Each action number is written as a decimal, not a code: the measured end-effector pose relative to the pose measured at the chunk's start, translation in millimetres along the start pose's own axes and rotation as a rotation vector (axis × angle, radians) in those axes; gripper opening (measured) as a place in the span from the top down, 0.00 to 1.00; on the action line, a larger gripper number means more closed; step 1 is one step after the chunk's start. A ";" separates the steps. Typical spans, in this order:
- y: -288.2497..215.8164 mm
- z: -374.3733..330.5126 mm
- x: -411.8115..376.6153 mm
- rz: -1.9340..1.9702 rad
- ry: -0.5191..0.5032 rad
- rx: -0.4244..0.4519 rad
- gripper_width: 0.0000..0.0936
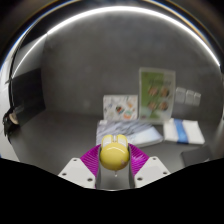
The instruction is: Arrange mouse
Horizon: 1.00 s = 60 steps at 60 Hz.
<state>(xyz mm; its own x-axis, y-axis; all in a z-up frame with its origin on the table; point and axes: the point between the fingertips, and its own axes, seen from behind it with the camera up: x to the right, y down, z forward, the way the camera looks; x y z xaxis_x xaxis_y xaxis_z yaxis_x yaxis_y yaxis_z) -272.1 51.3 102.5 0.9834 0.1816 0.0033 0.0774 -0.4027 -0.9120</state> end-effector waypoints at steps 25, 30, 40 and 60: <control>53.8 -118.4 392.6 0.043 0.313 -0.022 0.60; 104.6 -101.7 410.3 0.052 0.243 -0.107 0.59; 146.0 -75.7 419.5 0.052 0.118 -0.173 0.59; 154.2 -95.9 404.8 0.065 -0.028 -0.206 0.11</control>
<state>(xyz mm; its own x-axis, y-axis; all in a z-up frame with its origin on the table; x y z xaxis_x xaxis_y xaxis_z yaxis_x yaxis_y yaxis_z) 153.7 -23.4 2.5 0.9826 0.1732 -0.0668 0.0488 -0.5884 -0.8071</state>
